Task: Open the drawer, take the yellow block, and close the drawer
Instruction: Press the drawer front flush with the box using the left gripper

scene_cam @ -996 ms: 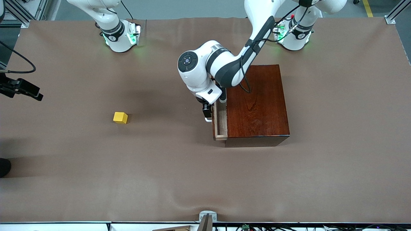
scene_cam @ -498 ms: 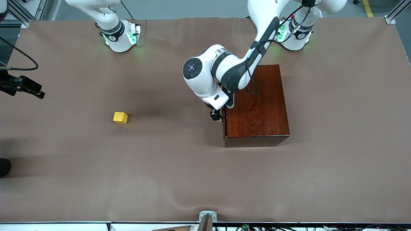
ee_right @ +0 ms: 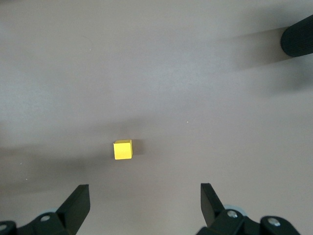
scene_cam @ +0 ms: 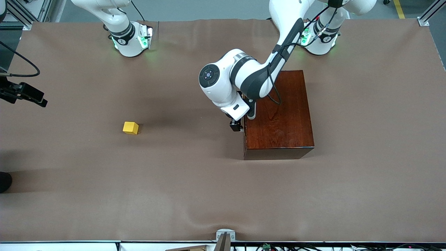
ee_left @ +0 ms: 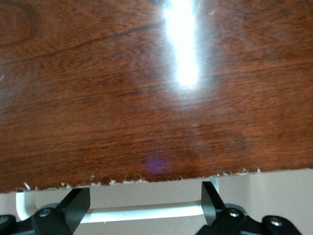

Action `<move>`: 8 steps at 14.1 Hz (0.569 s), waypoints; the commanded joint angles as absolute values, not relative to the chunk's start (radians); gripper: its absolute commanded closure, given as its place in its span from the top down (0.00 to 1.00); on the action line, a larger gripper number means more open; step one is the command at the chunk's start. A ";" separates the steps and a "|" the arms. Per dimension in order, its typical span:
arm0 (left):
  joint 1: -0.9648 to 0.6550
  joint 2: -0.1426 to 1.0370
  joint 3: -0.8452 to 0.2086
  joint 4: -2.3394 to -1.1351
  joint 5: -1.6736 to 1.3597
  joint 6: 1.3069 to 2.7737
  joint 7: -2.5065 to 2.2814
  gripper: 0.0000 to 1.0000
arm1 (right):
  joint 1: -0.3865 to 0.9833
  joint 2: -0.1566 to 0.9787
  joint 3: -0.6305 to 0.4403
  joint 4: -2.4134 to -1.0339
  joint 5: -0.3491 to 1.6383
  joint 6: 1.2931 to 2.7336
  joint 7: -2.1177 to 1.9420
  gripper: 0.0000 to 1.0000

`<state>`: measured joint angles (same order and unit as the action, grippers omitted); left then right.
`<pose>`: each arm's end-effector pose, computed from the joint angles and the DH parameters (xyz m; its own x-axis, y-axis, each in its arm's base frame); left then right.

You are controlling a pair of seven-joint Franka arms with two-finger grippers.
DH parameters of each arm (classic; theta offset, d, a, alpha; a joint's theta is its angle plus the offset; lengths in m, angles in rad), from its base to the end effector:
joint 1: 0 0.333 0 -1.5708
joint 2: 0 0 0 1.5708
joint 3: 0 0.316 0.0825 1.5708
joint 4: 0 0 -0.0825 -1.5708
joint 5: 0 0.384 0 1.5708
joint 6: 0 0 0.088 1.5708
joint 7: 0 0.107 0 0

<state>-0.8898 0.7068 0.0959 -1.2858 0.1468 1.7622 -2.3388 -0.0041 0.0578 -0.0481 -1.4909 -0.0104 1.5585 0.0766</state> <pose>0.4988 -0.5107 0.3168 0.0867 0.9502 0.2995 0.9962 -0.0816 -0.0296 0.5709 -0.0301 0.6286 0.9917 -0.1285 0.0108 -0.1286 -0.9916 0.0124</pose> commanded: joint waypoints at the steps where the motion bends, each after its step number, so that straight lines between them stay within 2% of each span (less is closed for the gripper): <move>1: -0.888 0.681 0.106 -1.299 0.193 1.701 -2.313 1.00 | -0.023 0.031 -0.025 -1.519 -0.015 1.560 0.084 1.00; 8: -0.893 0.637 0.100 -1.269 0.187 1.697 -2.316 1.00 | -0.020 0.034 -0.025 -1.509 -0.017 1.551 0.077 1.00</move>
<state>-0.8906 0.6969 0.0961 -1.2749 0.1486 1.7467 -2.3388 -0.0049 0.0578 -0.0408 -1.4912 -0.0104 1.5547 0.0765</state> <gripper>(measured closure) 0.000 0.000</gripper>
